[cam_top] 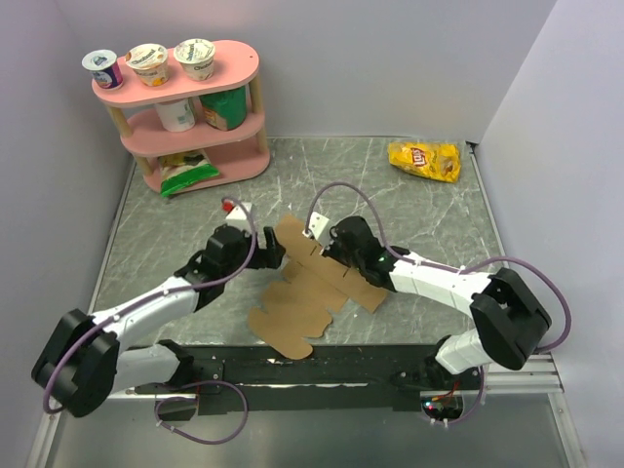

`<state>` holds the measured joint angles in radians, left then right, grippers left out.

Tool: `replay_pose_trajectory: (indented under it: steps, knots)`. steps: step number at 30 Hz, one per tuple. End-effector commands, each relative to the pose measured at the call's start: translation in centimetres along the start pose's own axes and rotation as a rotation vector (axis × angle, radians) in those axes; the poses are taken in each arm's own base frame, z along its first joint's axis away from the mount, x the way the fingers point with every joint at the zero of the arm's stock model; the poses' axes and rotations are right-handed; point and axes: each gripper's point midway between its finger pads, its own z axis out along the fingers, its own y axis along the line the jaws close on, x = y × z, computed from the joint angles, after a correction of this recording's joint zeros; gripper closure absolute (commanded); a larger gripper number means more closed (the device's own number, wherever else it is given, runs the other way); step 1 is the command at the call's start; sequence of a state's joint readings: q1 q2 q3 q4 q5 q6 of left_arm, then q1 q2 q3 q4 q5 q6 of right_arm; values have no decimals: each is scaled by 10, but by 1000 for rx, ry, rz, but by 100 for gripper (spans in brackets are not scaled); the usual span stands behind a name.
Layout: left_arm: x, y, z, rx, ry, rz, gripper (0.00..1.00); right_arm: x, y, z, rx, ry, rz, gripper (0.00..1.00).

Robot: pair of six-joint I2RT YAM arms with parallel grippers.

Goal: Fold the paper box

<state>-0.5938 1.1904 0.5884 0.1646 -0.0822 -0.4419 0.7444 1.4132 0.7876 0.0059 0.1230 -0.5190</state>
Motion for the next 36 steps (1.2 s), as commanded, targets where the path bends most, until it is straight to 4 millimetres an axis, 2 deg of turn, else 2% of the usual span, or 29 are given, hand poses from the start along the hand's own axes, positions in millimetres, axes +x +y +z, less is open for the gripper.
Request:
replay_pose_trajectory:
  steps: [1, 4, 5, 7, 8, 13, 14, 16, 17, 21, 24, 28, 31, 32, 33, 34, 35, 36]
  knots:
    - [32, -6, -8, 45, 56, -186, 1, -21, -23, -4, 153, 6, -28, 100]
    - [66, -15, -9, 92, 156, -241, 17, -31, -27, -16, 197, 27, -54, 100]
    - [77, -24, -10, 129, 173, -243, 25, -35, -28, -19, 207, 27, -57, 100]
    - [93, -28, -9, 128, 208, -262, 37, -44, -24, -25, 204, 23, -58, 100]
    - [104, -34, -9, 135, 235, -256, 45, -47, -23, -27, 206, 21, -60, 100]
    - [121, -46, -4, 126, 259, -258, 51, -62, -21, -33, 305, 17, -63, 100]
    - [131, -49, -3, 127, 287, -247, 54, -68, -10, -34, 310, 1, -79, 100]
    - [136, -53, -2, 129, 302, -252, 55, -71, -4, -36, 341, -3, -92, 100]
    - [142, -49, 1, 104, 304, -246, 55, -74, 10, -36, 321, -13, -114, 100]
    - [151, -49, 4, 85, 319, -268, 55, -71, 42, -38, 276, 9, -129, 100]
    - [150, -48, 4, 81, 305, -279, 55, -60, 62, -39, 245, 41, -136, 100]
    - [145, -45, 2, 68, 283, -273, 53, -43, 77, -40, 228, 67, -133, 100]
    - [134, -48, -2, 93, 250, -258, 37, -33, 83, -39, 222, 66, -115, 100]
    - [123, -52, -5, 114, 223, -244, 29, -32, 83, -38, 222, 64, -113, 100]
    - [123, -47, -8, 90, 225, -231, 24, -32, 83, -38, 226, 59, -113, 100]
    - [117, -47, -11, 88, 211, -221, 22, -32, 82, -38, 225, 57, -115, 100]
    - [101, -50, -16, 105, 167, -208, 19, -35, 82, -39, 225, 48, -121, 100]
    - [99, -45, -21, 87, 165, -195, 19, -35, 81, -39, 227, 45, -122, 100]
